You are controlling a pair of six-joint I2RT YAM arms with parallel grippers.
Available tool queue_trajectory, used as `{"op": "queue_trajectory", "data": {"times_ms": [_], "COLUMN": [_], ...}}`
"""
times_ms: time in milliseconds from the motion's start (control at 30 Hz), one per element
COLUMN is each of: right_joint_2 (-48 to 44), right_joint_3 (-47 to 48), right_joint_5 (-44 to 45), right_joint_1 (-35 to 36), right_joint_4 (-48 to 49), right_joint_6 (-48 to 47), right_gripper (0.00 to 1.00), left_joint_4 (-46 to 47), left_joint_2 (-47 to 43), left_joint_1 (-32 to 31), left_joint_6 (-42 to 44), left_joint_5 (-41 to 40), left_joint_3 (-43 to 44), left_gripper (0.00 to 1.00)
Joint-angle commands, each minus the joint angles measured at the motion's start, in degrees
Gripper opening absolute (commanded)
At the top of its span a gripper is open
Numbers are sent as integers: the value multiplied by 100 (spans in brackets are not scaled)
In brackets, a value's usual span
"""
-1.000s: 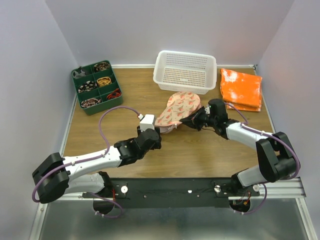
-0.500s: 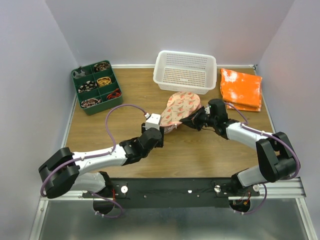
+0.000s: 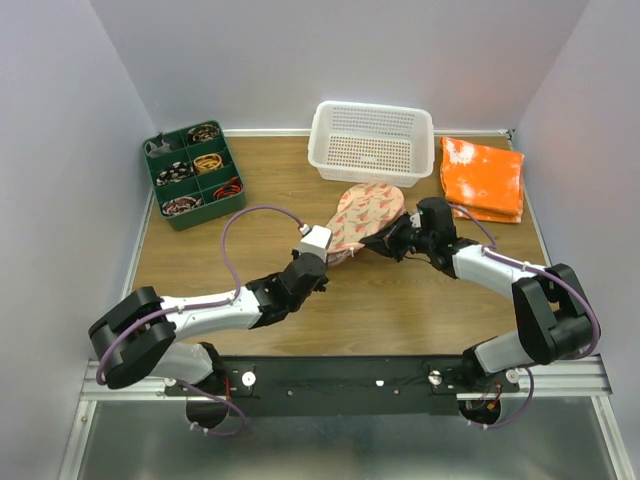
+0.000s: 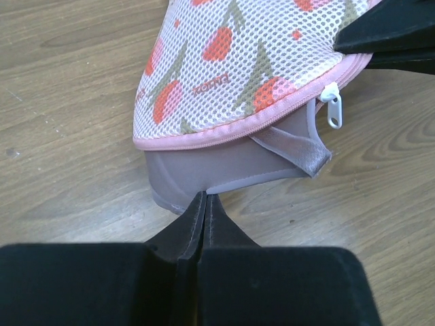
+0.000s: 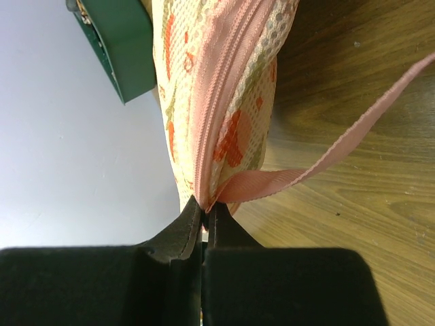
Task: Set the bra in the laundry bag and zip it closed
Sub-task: Zip the zipper on the laundry bag.
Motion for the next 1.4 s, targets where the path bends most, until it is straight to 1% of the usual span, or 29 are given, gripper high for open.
{"op": "queue_trajectory", "data": {"times_ms": [0, 167, 267, 300, 400, 467, 600, 767, 800, 833, 900, 933, 967, 1000, 1033, 1067, 1100, 1167, 1200, 1233, 1300, 1367], "right_joint_2": [-78, -34, 1, 10, 10, 28, 19, 10, 19, 10, -138, -200, -253, -306, -411, -446, -456, -456, -473, -491, -596, -806], "right_joint_3": [206, 224, 250, 276, 356, 347, 233, 198, 206, 198, 171, 136, 84, 83, 75, 31, -30, -92, -206, -294, -496, -812], "right_joint_5": [-268, -506, -707, -786, -779, -752, -735, -532, -497, -419, -191, 63, 196, 371, 738, 847, 926, 1032, 1024, 1015, 953, 883], "right_joint_1": [-14, -5, -5, -5, -5, -14, -5, -5, -5, -5, -5, -5, -5, -14, -14, -14, -14, -31, -31, -31, -49, -40], "right_joint_4": [173, 226, 226, 208, -116, -354, -451, -705, -723, -828, -925, -1082, -1127, -1215, -1390, -1417, -1418, -1506, -1514, -1506, -1479, -1488], "right_joint_6": [-19, -19, -54, -123, -360, -458, -563, -651, -677, -678, -660, -634, -616, -607, -607, -590, -581, -563, -563, -546, -528, -493], "right_gripper": [8, 9, 13, 17, 23, 25, 27, 29, 34, 35, 35, 36, 39, 39, 39, 38, 33, 23, 14, 10, 5, 5], "left_joint_4": [534, 894, 1044, 1088, 1238, 1325, 1431, 1545, 1528, 1537, 1519, 1502, 1423, 1388, 1326, 1239, 1212, 1142, 1132, 1080, 913, 607], "left_joint_2": [315, 692, 947, 991, 1220, 1386, 1642, 1888, 1932, 1941, 1880, 1836, 1714, 1634, 1555, 1345, 1230, 775, 624, 449, 35, -141], "left_joint_1": [140, 263, 298, 307, 333, 368, 395, 491, 517, 526, 570, 570, 579, 579, 579, 579, 579, 579, 579, 553, 553, 553], "left_joint_6": [69, 69, 113, 122, 148, 131, 140, 183, 192, 210, 288, 315, 341, 350, 307, 254, 184, -123, -246, -343, -493, -511], "left_joint_5": [332, 508, 658, 675, 772, 842, 974, 1167, 1194, 1211, 1264, 1264, 1264, 1264, 1273, 1291, 1325, 1361, 1370, 1300, 1221, 1124], "left_joint_3": [128, 278, 436, 471, 594, 708, 884, 1060, 1086, 1112, 1095, 1052, 1025, 981, 894, 815, 736, 420, 305, 95, -73, -126], "left_gripper": [2, 1, 0, 0, 0, 0, 0, 0, 0, 0, 0, 0, 0, 0, 0, 0, 0, 0, 0, 0, 1, 2]}}
